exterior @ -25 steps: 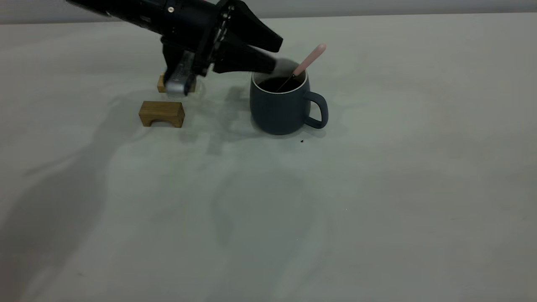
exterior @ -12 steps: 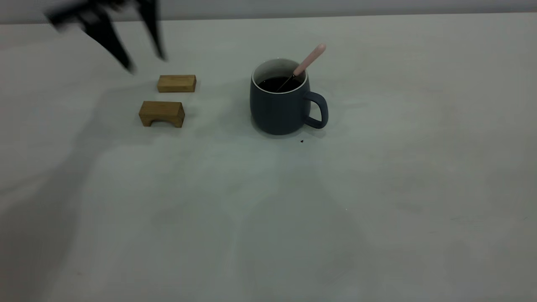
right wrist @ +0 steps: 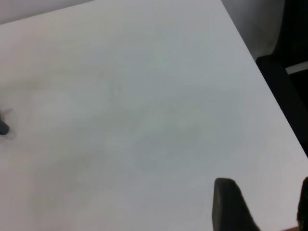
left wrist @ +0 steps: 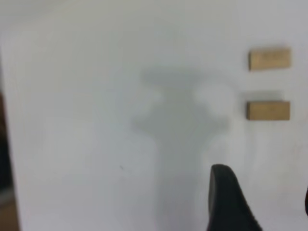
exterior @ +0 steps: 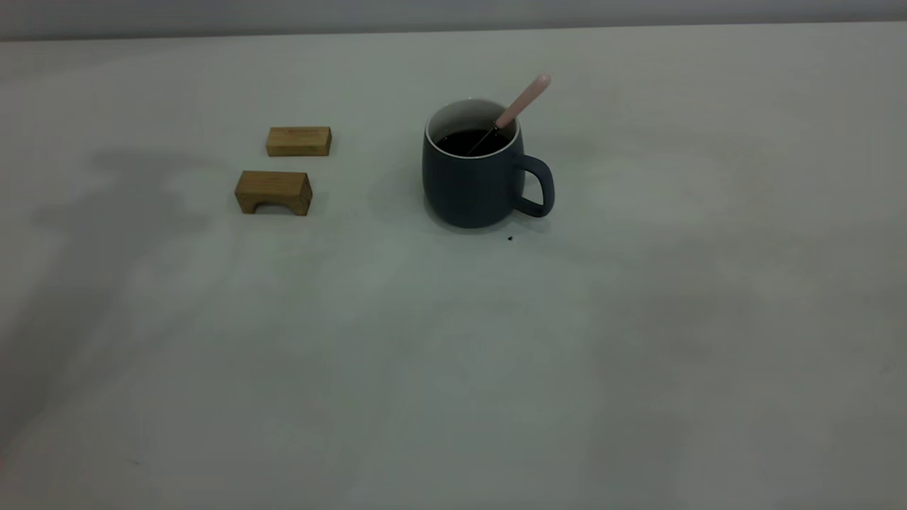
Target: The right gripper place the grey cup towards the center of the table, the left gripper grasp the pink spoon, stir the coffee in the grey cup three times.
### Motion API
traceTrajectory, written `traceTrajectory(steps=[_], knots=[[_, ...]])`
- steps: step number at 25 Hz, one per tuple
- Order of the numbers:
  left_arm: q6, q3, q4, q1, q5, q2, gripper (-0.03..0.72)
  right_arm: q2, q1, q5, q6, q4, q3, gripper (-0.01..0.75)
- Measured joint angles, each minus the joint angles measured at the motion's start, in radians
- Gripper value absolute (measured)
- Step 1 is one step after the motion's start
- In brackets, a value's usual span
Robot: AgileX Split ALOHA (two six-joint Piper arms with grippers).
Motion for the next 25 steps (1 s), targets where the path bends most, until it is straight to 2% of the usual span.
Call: traceTrajectory(steps=[6, 11, 17, 19, 25], knots=[[0.011, 0.185, -0.008, 0.001, 0.000, -0.248, 0.459, 0.000, 0.000, 0.000, 0.000, 0.000, 0.000, 0.381], [0.004, 0.497, -0.007, 0.001, 0.000, -0.520, 0.459, 0.000, 0.000, 0.000, 0.000, 0.000, 0.000, 0.381], [0.004, 0.876, -0.064, 0.001, -0.009, -0.970, 0.459, 0.000, 0.000, 0.000, 0.000, 0.000, 0.000, 0.374], [0.005, 0.978, -0.079, 0.017, -0.028, -1.104, 0.459, 0.000, 0.000, 0.000, 0.000, 0.000, 0.000, 0.367], [0.004, 1.199, -0.097, 0.143, -0.043, -1.448, 0.459, 0.000, 0.000, 0.000, 0.000, 0.000, 0.000, 0.342]])
